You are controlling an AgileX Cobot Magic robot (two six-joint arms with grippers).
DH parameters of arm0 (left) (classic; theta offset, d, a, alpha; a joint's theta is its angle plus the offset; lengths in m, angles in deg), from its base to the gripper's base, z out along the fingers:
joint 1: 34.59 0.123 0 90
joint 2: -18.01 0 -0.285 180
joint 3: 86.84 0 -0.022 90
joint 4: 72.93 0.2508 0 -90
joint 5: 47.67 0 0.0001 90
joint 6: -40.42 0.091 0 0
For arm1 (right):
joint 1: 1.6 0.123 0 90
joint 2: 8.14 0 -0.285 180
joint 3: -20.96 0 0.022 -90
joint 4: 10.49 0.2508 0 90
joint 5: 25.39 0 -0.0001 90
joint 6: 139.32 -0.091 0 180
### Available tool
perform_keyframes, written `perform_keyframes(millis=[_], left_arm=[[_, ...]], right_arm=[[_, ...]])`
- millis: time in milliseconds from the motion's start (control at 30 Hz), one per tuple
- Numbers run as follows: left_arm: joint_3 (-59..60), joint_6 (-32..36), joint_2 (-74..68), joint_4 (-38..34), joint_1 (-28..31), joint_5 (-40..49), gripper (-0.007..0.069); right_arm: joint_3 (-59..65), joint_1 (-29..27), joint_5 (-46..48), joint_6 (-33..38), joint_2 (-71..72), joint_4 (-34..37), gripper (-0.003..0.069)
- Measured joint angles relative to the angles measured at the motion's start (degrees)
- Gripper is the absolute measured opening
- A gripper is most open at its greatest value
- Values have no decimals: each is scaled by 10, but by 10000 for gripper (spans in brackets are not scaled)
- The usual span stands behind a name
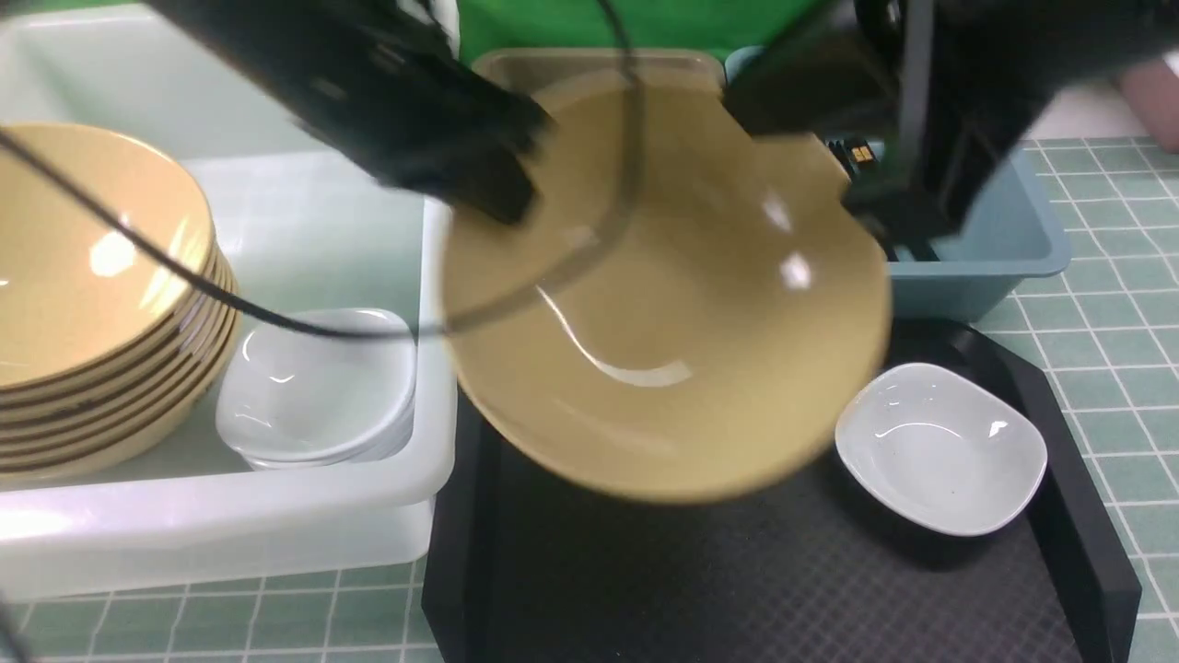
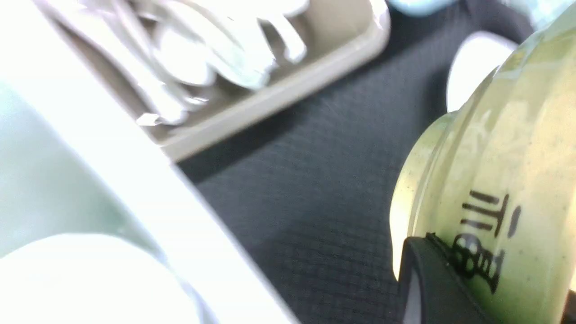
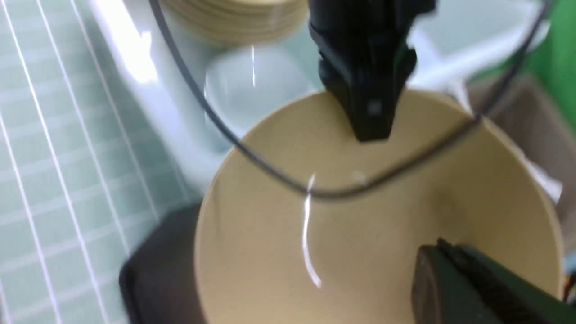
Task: On blue table put chopsticks spoon bowls plates into blue grey white boxes.
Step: 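Place the tan bowl onto the bowl stack in the left bin with the left gripper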
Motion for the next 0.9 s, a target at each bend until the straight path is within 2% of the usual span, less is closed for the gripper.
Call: perform_keyframes(millis=[100, 133, 200, 267, 300, 333, 367, 400, 433, 533, 667, 900], left_arm=[[0, -2, 32, -5, 60, 19, 7], [0, -9, 57, -6, 112, 30, 6], [0, -16, 77, -5, 160, 35, 6], [0, -26, 107, -3, 241, 36, 6], [0, -31, 117, -1, 280, 36, 6], [0, -31, 120, -1, 287, 36, 6], [0, -33, 130, 4, 330, 36, 6], [0, -33, 132, 5, 342, 36, 6], [0, -35, 137, 14, 385, 36, 6], [15, -35, 138, 26, 443, 21, 6], [62, -35, 131, 31, 477, -29, 6], [122, -30, 59, 35, 479, -89, 8]], right_arm=[[-27, 24, -9, 3, -24, 0, 43], [-57, 47, -12, 13, -57, 0, 43], [-88, 63, -12, 22, -92, 1, 43], [-135, 85, -10, 31, -143, 1, 43], [-156, 90, -9, 33, -165, 2, 43], [-164, 90, -9, 32, -173, 3, 43], [-195, 93, -4, 34, -202, 3, 43], [-202, 94, -2, 34, -209, 3, 43], [-223, 94, -1, 34, -228, 3, 43], [-243, 94, -2, 34, -250, 5, 43], [-246, 94, -2, 47, -259, 25, 43], [-247, 95, -1, 60, -262, 32, 43]])
